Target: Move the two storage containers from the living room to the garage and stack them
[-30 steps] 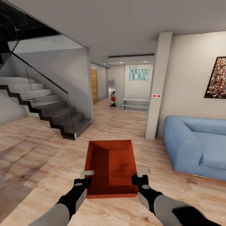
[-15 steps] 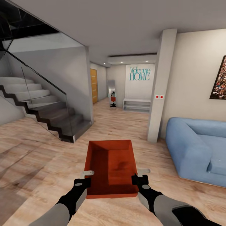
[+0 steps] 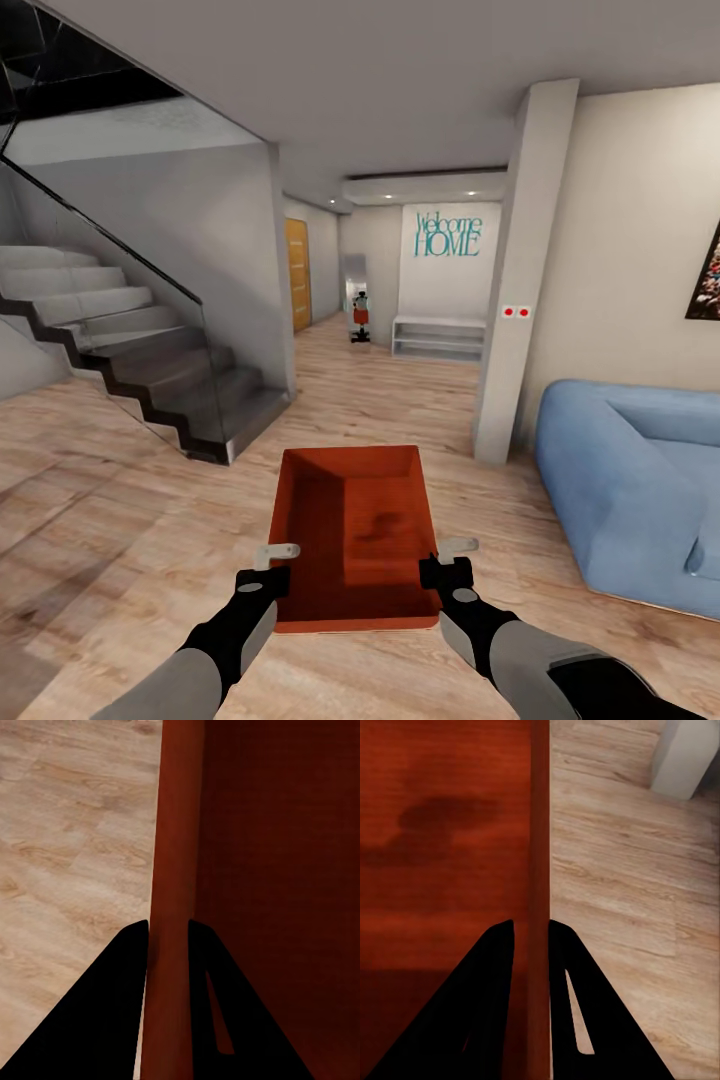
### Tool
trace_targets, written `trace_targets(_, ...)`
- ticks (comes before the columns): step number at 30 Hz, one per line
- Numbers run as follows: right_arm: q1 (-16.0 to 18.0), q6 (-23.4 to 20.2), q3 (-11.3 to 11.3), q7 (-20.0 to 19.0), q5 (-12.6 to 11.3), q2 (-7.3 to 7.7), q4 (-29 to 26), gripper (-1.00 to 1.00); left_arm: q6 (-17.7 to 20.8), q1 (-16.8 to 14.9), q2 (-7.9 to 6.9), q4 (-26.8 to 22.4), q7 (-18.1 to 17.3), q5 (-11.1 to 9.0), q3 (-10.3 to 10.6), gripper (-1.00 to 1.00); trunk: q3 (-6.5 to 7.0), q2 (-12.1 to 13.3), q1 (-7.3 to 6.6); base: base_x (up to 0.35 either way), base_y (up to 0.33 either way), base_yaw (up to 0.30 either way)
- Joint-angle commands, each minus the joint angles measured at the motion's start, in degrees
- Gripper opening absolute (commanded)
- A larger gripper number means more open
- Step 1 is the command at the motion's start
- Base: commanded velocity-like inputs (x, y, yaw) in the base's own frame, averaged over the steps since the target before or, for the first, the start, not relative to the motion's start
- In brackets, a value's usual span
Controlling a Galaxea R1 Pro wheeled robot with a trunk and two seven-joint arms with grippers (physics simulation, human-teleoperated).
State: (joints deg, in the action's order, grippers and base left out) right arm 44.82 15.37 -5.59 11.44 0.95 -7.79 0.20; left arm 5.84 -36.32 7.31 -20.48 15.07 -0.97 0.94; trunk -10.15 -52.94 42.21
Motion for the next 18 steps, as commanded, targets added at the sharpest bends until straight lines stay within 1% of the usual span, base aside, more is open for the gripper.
trace_targets(1, 0.00, -0.17, 1.37, -0.10, 0.75, -0.03, 0.15, -1.00, -0.04, -0.07, -0.02, -0.35, 1.72, 1.40, -1.20, -1.00, -0.08, -0.06, 0.04, 0.322, 0.000, 0.000)
trace_targets(18, 0.00, -0.17, 1.37, -0.10, 0.81, -0.05, 0.15, -1.00, -0.09, -0.07, -0.02, -0.35, 1.72, 1.40, -1.20, -1.00, -0.08, -0.06, 0.04, 0.322, 0.000, 0.000)
